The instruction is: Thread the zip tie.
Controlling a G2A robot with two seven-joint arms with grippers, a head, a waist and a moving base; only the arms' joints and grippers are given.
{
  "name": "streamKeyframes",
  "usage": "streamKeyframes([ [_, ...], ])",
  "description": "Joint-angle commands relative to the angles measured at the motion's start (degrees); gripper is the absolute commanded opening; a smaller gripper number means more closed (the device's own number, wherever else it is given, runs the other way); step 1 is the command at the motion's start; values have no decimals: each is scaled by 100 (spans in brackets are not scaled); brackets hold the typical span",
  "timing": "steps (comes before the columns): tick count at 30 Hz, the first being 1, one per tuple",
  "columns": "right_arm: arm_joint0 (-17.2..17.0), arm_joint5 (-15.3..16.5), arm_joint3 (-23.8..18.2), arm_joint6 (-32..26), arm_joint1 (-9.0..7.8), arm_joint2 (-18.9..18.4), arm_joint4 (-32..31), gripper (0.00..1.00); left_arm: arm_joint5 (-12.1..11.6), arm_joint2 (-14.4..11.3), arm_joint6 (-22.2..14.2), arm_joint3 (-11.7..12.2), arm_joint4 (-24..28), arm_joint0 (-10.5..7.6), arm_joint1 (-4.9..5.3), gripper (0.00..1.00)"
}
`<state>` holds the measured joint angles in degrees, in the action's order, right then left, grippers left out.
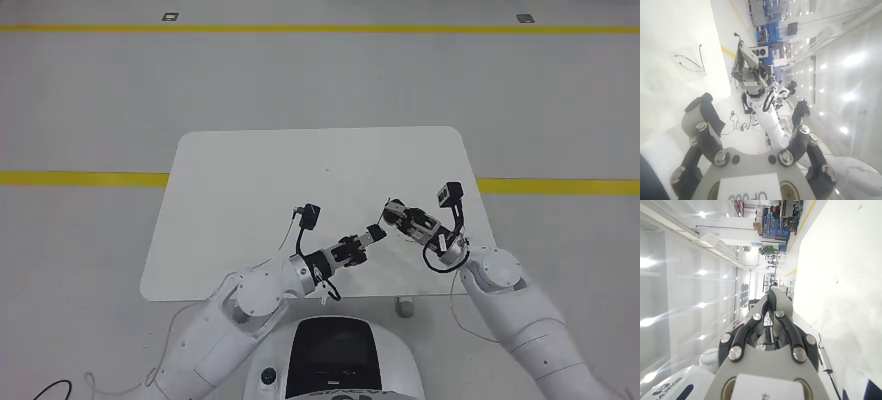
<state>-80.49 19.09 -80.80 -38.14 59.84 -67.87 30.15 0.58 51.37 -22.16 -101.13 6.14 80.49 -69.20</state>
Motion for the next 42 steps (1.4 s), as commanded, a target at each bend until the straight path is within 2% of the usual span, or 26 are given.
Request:
streamKeyframes([
  [1, -34, 39, 5, -6, 7, -13, 8, 0, 6, -17, 75, 52, 79, -29, -14, 100],
  [5, -41, 24, 27, -27, 23, -27, 13, 0, 114, -64, 107, 158, 180, -83, -31, 100],
  [14, -2, -64, 45, -125, 29, -28, -6, 0, 119, -48, 86, 172, 163, -100, -25, 100],
  [22, -110, -47, -107, 19, 51, -44, -66, 0, 81, -143, 218, 273, 374, -115, -60, 100],
  [25, -173, -35, -154, 1, 57, -66, -41, 0, 191, -153, 452, 294, 409, -126, -80, 100],
  [32, -187, -18, -168, 10, 56, -88, -86, 0, 191, -153, 452, 294, 409, -126, -80, 100],
  [42, -359, 39, -347, 355, 131, -100, -17, 0, -50, -374, 849, 456, 642, -204, -184, 100],
])
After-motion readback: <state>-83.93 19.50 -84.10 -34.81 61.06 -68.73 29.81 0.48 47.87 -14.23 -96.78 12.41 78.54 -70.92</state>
